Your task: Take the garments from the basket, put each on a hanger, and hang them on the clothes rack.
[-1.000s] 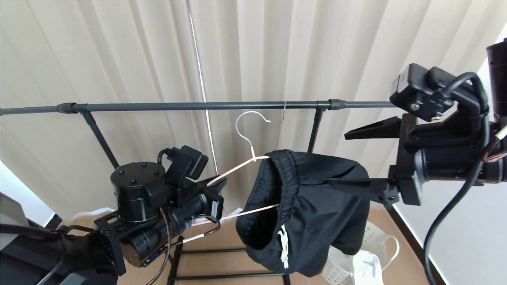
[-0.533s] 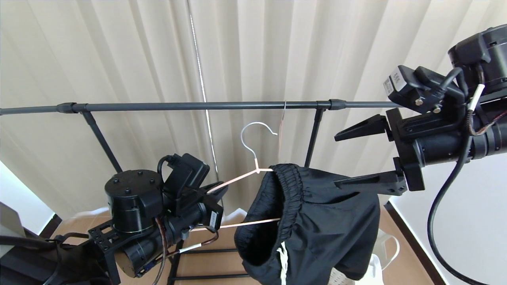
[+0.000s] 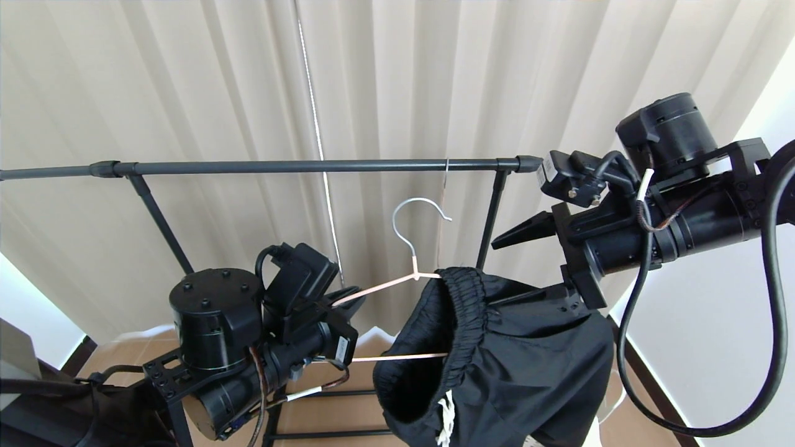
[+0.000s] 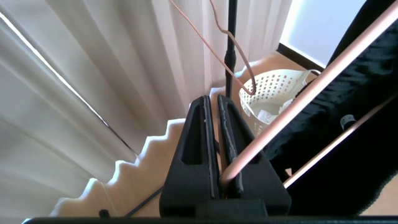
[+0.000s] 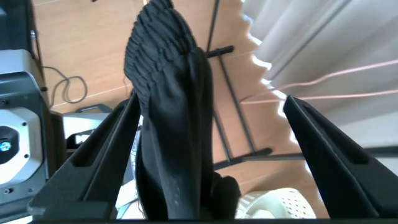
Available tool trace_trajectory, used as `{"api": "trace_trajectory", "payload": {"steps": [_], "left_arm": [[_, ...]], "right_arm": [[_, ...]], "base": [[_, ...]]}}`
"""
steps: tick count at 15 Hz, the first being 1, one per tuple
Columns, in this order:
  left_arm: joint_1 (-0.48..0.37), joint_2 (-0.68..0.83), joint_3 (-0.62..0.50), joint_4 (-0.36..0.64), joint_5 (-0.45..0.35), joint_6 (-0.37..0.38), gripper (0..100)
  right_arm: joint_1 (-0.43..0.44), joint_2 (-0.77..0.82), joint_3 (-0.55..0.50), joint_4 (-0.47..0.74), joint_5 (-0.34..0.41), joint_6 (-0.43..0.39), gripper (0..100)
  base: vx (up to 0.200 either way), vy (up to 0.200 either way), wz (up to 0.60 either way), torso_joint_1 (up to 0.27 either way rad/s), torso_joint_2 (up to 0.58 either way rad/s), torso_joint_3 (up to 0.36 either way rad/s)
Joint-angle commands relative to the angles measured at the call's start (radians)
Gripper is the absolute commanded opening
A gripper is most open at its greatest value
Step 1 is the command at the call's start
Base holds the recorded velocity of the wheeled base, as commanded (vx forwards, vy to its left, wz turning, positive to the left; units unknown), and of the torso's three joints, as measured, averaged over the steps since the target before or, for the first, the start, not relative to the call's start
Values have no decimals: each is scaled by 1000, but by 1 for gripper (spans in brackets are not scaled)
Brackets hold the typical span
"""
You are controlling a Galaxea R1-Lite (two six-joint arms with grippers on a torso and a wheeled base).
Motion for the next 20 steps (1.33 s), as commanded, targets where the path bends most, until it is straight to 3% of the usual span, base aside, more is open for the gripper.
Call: {"api": "trace_trajectory", "payload": {"steps": [1, 19, 20], "left_arm": [[-1, -1, 0, 0, 1, 0, 0], [-2, -12, 3, -6, 1, -2, 0], [-2, -12, 3, -6, 1, -2, 0]], "right_arm": [[2, 19, 2, 1, 22, 0, 100], [56, 82, -3, -52, 22, 4, 100], [56, 82, -3, -52, 20, 4, 0]], "base": [[0, 0, 0, 0, 0, 0], [0, 0, 0, 0, 0, 0], [0, 0, 0, 0, 0, 0]]}}
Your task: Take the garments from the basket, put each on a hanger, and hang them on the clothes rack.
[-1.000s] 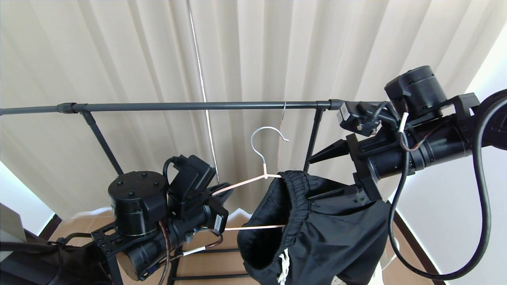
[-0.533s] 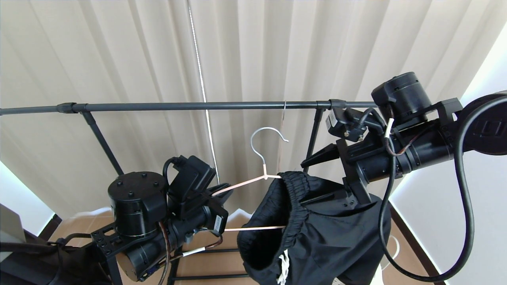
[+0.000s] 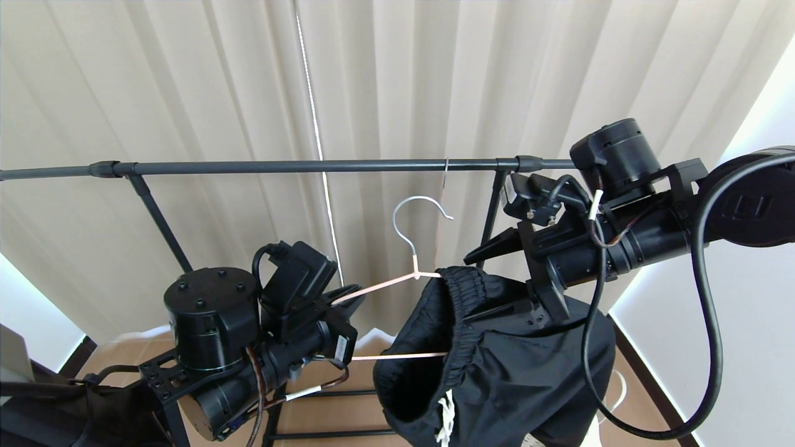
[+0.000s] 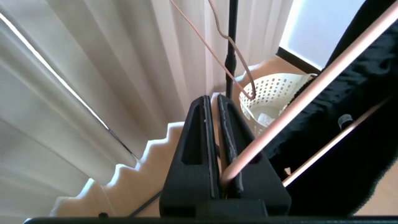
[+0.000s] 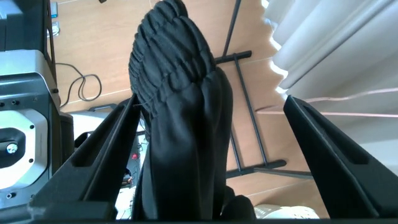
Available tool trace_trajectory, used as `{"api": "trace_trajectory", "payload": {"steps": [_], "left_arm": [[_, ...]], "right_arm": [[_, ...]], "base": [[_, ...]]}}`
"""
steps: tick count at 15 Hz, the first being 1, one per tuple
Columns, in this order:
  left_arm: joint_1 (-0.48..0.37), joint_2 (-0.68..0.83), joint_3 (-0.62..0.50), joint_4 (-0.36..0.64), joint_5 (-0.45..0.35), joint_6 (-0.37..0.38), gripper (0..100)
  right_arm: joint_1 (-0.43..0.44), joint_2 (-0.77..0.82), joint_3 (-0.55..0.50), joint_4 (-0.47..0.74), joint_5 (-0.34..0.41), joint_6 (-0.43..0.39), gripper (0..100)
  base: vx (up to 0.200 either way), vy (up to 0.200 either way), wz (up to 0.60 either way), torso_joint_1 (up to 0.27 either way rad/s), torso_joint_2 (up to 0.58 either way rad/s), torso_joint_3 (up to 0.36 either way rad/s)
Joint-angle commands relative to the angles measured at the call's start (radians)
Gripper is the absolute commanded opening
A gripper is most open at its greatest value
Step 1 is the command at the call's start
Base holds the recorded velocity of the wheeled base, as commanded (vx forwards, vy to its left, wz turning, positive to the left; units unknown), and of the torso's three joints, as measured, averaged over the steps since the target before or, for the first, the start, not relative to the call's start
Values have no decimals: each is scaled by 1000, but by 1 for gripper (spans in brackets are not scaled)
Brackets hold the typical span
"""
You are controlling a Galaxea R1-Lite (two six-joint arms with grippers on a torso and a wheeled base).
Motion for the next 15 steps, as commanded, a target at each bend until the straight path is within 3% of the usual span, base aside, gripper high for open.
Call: {"api": "trace_trajectory", "payload": {"steps": [1, 12, 13, 15], "left_arm": [[0, -2, -1, -1, 0, 0, 0], [1, -16, 14, -1, -1, -3, 0], [1, -16, 17, -1, -1, -5, 100], [9, -47, 22, -3, -35, -37, 100]], "right_arm": [[1, 2, -1, 0, 0, 0, 0], [13, -29, -1, 8, 0, 1, 0], [13, -32, 0, 10, 0, 1, 0], [13, -60, 14, 14, 0, 3, 0]], "base": [[0, 0, 0, 0, 0, 0], [0, 0, 0, 0, 0, 0], [0, 0, 0, 0, 0, 0], [0, 0, 0, 0, 0, 0]]}}
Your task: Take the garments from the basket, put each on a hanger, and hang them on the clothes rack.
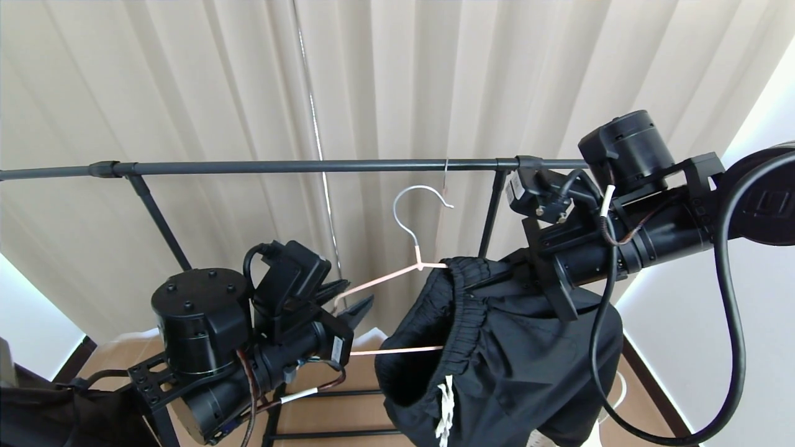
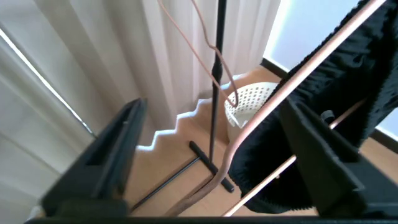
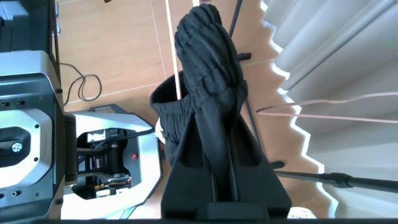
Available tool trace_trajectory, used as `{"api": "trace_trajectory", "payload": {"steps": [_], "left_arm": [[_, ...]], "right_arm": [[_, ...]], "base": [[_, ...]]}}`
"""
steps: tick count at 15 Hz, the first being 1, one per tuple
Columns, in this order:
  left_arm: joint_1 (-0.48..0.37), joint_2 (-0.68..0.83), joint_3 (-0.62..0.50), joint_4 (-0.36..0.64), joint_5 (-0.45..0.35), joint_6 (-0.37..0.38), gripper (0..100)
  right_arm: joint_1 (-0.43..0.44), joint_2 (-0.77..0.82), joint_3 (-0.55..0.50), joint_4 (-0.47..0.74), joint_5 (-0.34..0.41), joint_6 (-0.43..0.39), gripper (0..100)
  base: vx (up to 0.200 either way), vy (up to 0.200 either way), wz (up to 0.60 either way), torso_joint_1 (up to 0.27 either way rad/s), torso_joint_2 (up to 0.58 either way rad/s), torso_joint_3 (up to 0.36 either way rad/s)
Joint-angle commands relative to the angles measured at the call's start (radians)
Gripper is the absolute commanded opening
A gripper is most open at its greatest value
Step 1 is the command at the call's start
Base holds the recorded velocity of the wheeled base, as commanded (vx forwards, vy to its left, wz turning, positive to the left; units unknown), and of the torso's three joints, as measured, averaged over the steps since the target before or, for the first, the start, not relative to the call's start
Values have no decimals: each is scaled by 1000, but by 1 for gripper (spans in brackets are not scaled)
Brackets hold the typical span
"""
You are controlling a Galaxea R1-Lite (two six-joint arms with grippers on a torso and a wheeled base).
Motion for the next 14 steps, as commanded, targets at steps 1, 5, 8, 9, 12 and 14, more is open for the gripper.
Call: {"api": "trace_trajectory", "payload": {"steps": [1, 5, 8, 9, 12, 14], "left_arm": [[15, -53, 13, 2, -44, -37, 100], [156, -157, 52, 3, -155, -82, 100], [295, -306, 69, 89, -363, -309, 100], [329, -338, 66, 158, -412, -350, 100], [335, -344, 59, 367, -442, -365, 100], [220, -295, 19, 563, -394, -356, 100]], "right_arm": [[1, -39, 18, 1, 2, 0, 0], [-2, -81, 38, -1, -2, 20, 0], [-4, -116, 40, -4, -70, 34, 0], [-4, -127, 40, -5, -87, 34, 0], [4, -154, 38, -10, -168, 34, 0], [29, -168, 38, -13, -237, 57, 0]], "base": [[0, 0, 0, 0, 0, 0], [0, 0, 0, 0, 0, 0], [0, 0, 0, 0, 0, 0], [0, 0, 0, 0, 0, 0], [0, 0, 0, 0, 0, 0], [0, 0, 0, 0, 0, 0]]}}
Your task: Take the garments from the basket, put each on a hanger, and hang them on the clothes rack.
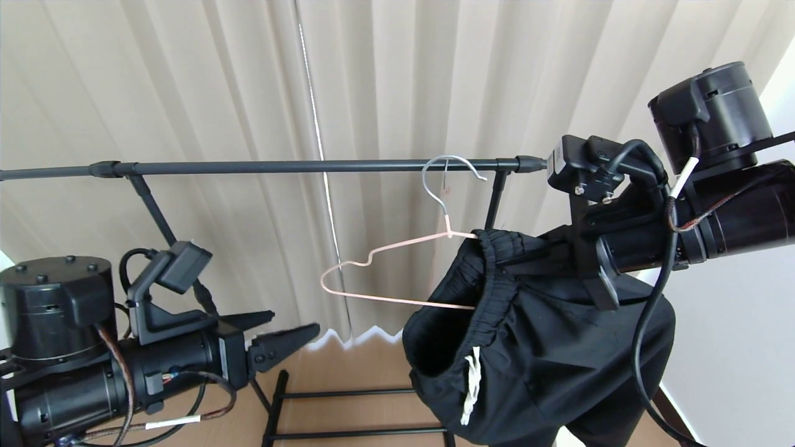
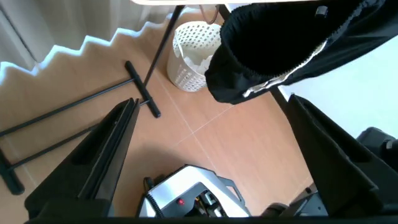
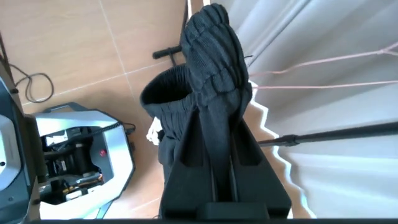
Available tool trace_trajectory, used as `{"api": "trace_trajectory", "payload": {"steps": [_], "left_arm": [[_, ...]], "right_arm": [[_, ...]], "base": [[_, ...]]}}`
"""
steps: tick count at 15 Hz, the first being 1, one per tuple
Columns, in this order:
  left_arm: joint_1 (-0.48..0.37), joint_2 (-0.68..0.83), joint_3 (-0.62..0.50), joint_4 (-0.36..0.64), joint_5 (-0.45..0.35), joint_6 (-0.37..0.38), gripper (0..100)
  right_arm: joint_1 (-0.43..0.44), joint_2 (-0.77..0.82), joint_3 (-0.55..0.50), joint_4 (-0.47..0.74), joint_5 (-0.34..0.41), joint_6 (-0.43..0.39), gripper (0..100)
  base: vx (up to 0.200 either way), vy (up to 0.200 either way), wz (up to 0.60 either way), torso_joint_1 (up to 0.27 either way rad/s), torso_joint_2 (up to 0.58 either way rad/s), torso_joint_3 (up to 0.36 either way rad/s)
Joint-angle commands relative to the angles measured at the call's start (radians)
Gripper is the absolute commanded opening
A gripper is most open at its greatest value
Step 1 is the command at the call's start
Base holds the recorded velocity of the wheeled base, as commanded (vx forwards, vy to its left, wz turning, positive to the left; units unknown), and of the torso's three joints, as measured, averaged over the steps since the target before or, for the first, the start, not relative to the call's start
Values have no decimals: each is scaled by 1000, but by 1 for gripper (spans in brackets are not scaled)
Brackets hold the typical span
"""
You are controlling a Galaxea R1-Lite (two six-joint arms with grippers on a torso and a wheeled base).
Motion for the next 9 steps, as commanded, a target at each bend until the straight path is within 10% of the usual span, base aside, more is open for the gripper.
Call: {"api": "trace_trajectory", "payload": {"steps": [1, 4, 9], "left_arm": [[-81, 39, -38, 77, 44, 4, 100], [-233, 249, -162, 104, 243, 1, 100], [-290, 412, -297, 103, 287, -48, 100]], "right_arm": [[11, -18, -3, -1, -11, 15, 0], [39, -19, 24, -95, -49, 136, 0], [39, -36, 56, -125, -49, 138, 0]], "base": [[0, 0, 0, 0, 0, 0], [0, 0, 0, 0, 0, 0], [0, 0, 0, 0, 0, 0]]}}
